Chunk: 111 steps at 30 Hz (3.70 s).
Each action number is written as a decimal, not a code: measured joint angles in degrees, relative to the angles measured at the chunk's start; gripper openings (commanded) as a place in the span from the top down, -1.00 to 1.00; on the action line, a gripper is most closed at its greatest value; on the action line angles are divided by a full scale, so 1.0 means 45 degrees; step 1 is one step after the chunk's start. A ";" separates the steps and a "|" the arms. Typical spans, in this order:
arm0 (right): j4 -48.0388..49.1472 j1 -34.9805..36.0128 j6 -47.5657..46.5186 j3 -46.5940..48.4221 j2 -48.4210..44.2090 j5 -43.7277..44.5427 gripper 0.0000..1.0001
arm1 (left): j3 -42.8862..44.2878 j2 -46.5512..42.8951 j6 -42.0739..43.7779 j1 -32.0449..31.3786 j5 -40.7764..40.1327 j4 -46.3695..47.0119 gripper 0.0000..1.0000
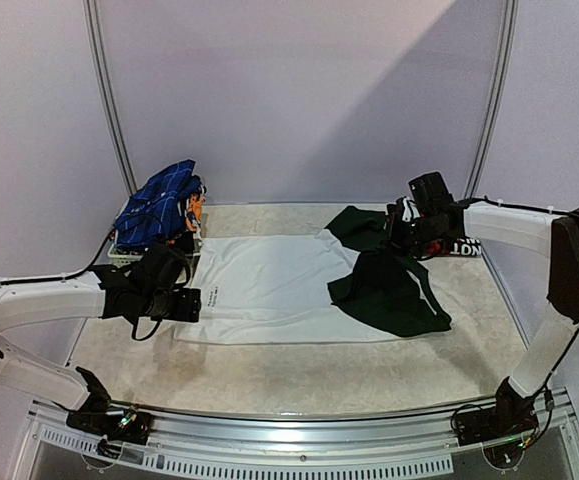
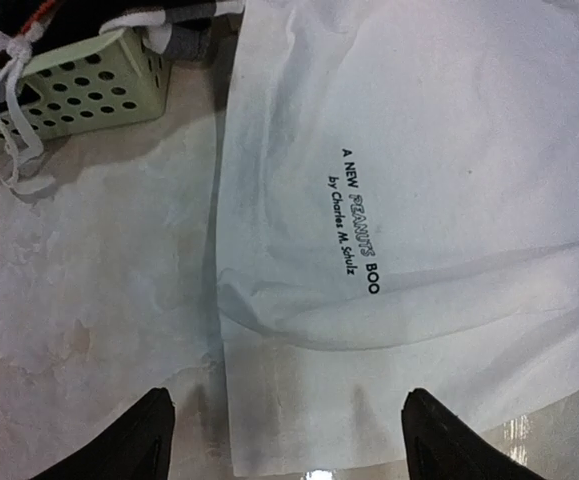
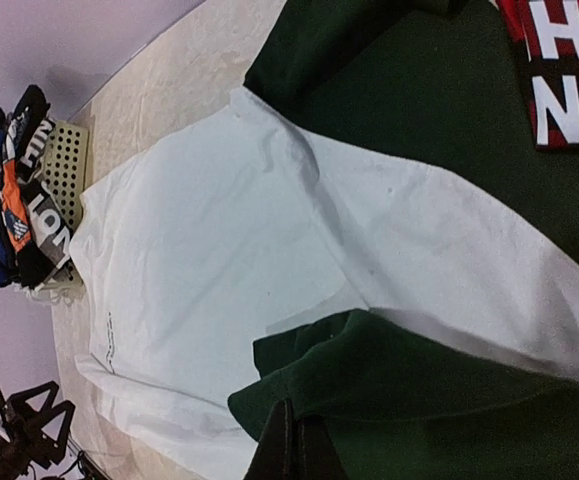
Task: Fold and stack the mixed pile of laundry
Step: Fold the flattened T-shirt at the center of the board, then adjust the 1/3-folded T-shirt at the center of the board.
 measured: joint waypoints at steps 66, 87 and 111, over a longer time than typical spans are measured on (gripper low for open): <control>-0.0855 -0.0204 -0.1384 -0.5251 -0.2701 0.2006 -0.51 | 0.1656 0.2715 -0.1851 -0.0491 -0.2263 -0.0408 -0.84; 0.1107 -0.3487 0.0913 -1.1084 -0.8160 0.1156 -0.20 | -0.2861 -0.0583 -0.3487 0.0976 0.0510 0.1137 -0.46; 0.3793 -0.3910 0.1103 -1.0088 -0.4818 -0.1112 1.00 | -0.1967 0.1821 -0.3298 0.1200 0.2307 0.3905 1.00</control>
